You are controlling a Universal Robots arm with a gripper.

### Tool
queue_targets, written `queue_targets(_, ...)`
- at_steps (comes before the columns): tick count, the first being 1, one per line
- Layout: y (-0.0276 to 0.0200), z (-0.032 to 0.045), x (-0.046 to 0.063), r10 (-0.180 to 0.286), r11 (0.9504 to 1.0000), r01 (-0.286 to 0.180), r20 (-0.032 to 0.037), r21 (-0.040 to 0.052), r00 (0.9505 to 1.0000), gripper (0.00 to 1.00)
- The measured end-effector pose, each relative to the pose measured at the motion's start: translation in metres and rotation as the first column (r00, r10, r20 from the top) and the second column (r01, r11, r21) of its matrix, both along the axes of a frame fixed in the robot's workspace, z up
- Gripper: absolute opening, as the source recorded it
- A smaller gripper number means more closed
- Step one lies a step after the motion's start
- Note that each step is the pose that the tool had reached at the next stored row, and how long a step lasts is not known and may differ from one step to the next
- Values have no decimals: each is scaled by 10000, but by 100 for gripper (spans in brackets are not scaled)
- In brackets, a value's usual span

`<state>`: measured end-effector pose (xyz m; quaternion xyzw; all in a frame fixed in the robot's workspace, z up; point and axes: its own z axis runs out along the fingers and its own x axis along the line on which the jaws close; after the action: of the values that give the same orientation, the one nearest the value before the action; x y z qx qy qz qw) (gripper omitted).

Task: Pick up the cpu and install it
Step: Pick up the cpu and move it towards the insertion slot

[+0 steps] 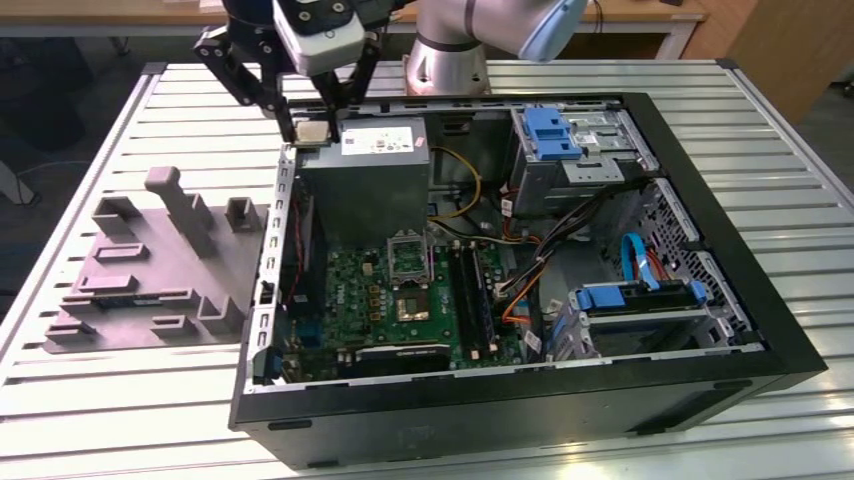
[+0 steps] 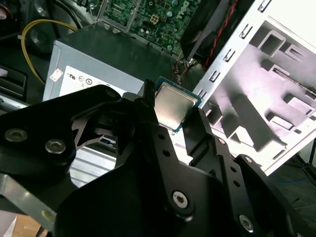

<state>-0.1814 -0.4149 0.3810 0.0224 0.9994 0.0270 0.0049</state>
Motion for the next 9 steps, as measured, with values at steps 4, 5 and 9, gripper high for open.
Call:
queue_targets(4, 0, 0, 49, -1, 10000, 1, 0, 0, 10000, 47)
queue_targets(5, 0, 0, 58, 0, 10000, 0, 0, 1, 10000, 47)
queue_targets(9, 0, 0, 81, 0, 10000, 0, 0, 0, 10000, 47)
